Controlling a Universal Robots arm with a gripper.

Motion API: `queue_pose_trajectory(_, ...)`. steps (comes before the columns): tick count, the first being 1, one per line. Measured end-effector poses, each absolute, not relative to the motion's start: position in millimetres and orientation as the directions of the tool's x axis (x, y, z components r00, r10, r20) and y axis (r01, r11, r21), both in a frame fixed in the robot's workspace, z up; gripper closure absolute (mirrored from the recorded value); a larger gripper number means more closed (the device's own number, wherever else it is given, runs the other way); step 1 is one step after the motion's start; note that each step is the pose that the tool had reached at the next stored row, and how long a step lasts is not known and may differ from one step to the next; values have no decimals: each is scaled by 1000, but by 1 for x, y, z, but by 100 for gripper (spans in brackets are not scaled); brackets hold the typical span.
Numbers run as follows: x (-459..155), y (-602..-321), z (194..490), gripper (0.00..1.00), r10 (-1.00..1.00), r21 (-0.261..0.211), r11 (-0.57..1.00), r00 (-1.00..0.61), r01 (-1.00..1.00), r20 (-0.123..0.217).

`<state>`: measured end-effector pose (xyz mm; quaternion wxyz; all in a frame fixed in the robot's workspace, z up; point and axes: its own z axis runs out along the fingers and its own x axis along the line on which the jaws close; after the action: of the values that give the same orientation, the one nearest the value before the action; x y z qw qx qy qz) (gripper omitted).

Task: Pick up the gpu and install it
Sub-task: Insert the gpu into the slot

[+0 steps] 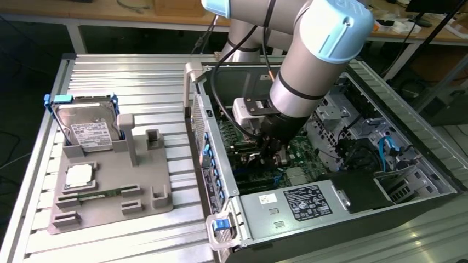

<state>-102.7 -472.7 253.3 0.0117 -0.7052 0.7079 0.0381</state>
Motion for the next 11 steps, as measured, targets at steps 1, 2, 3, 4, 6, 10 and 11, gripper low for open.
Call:
queue_pose_trajectory(1,-103,-473,252,73,-997,37,2,-5,-999,-72)
queue_pose_trajectory(2,-103,-473,252,73,-997,37,3,-5,-999,-71)
queue_pose_trajectory(3,-103,-473,252,73,-997,37,3,-5,-999,-71)
queue_pose_trajectory(4,-103,-473,252,73,-997,37,3,-5,-999,-70)
queue_pose_trajectory(6,-103,-473,252,73,-998,37,3,-5,-999,-70)
queue_pose_trajectory(10,-103,-473,250,73,-998,37,3,-5,-999,-70)
queue_pose_trajectory(11,-103,-473,250,73,-998,37,3,-5,-999,-70)
